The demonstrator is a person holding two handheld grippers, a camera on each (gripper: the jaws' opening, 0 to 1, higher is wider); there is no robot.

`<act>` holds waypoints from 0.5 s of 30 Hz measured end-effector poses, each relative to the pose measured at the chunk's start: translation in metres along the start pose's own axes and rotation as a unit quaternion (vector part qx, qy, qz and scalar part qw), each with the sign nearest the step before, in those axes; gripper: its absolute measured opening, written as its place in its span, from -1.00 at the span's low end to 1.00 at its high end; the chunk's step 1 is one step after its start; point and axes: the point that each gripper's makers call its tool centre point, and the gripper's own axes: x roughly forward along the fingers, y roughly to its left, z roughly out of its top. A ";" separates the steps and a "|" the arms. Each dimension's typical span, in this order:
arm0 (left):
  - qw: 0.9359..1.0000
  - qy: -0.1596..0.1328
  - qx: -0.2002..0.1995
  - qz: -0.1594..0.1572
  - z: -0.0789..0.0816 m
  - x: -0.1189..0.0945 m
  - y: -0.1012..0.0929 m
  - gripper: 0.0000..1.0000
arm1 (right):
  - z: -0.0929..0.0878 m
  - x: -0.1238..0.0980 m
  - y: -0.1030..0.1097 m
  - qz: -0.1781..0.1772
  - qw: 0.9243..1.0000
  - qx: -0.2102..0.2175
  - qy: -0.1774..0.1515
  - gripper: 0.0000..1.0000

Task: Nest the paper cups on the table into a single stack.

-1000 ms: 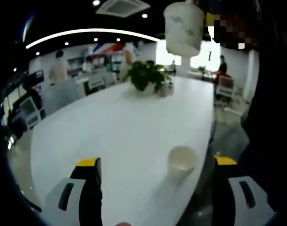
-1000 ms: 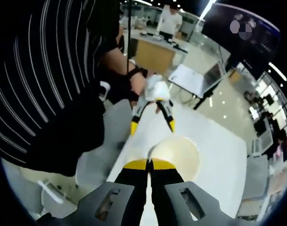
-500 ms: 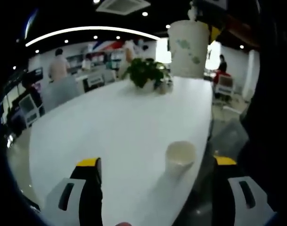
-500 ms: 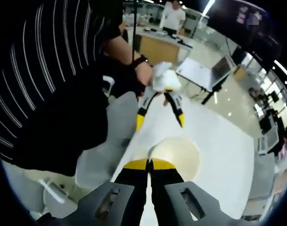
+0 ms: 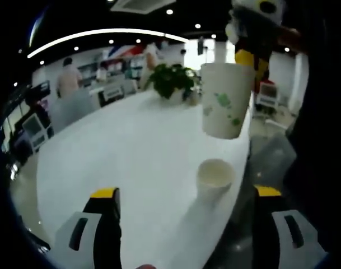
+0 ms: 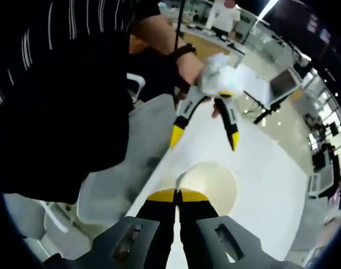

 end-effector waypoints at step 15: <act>1.000 0.012 -0.015 -0.001 -0.014 -0.002 -0.007 0.91 | -0.026 0.060 0.018 0.022 0.999 -0.009 0.030 -1.00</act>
